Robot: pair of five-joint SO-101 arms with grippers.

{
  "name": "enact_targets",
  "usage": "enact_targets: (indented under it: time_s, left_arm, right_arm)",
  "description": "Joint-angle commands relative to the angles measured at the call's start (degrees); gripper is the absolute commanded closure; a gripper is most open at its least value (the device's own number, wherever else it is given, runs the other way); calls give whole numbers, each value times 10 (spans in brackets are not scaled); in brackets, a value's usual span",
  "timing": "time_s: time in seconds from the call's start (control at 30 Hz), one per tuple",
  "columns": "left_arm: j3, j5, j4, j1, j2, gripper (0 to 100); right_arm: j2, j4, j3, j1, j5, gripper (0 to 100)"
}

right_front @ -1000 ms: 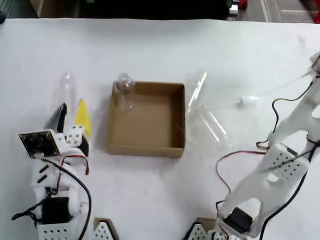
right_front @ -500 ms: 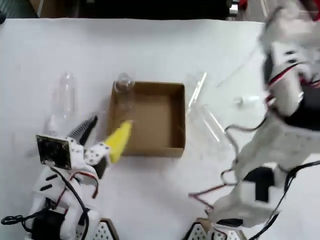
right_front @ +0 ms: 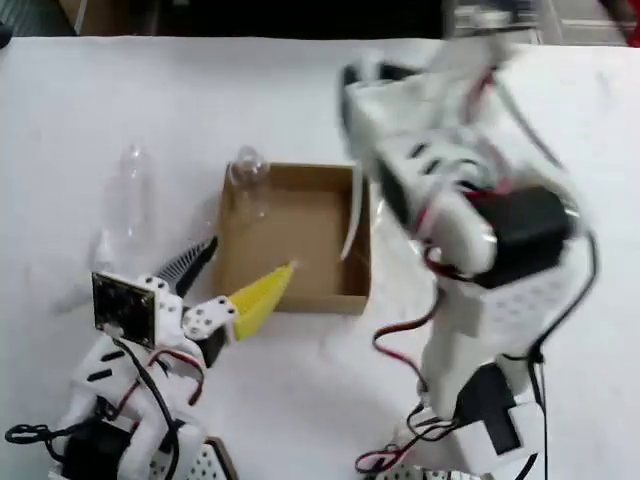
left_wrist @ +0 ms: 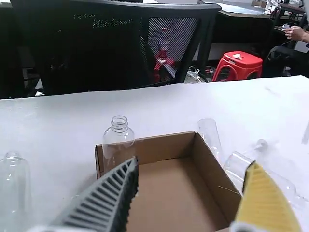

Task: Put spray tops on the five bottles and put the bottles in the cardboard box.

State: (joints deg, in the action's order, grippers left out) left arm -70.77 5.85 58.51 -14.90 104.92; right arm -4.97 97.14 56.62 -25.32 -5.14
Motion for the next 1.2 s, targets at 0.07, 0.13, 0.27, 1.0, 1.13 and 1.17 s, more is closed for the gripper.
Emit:
enact_targets:
  time_s: [0.07, 0.13, 0.27, 1.0, 1.13, 1.17]
  left_arm:
    - [33, -22, 4, -16, -1, 675]
    - [33, -22, 12, -28, -1, 675]
    - [50, -22, 39, -43, -1, 675]
    - [6, -18, -22, -36, -1, 675]
    - [-28, -19, -65, -4, -1, 675]
    - [-28, -19, -68, 8, -1, 675]
  right_arm:
    - [-6, -59, -78, -51, 9, 982]
    - [-6, -79, -128, -52, 4, 982]
    - [-29, -145, -227, -46, -42, 982]
    - [-423, -310, -678, -229, 113, 983]
    - [-433, -309, -679, -232, 113, 983]
    - [-436, -309, -682, -231, 113, 983]
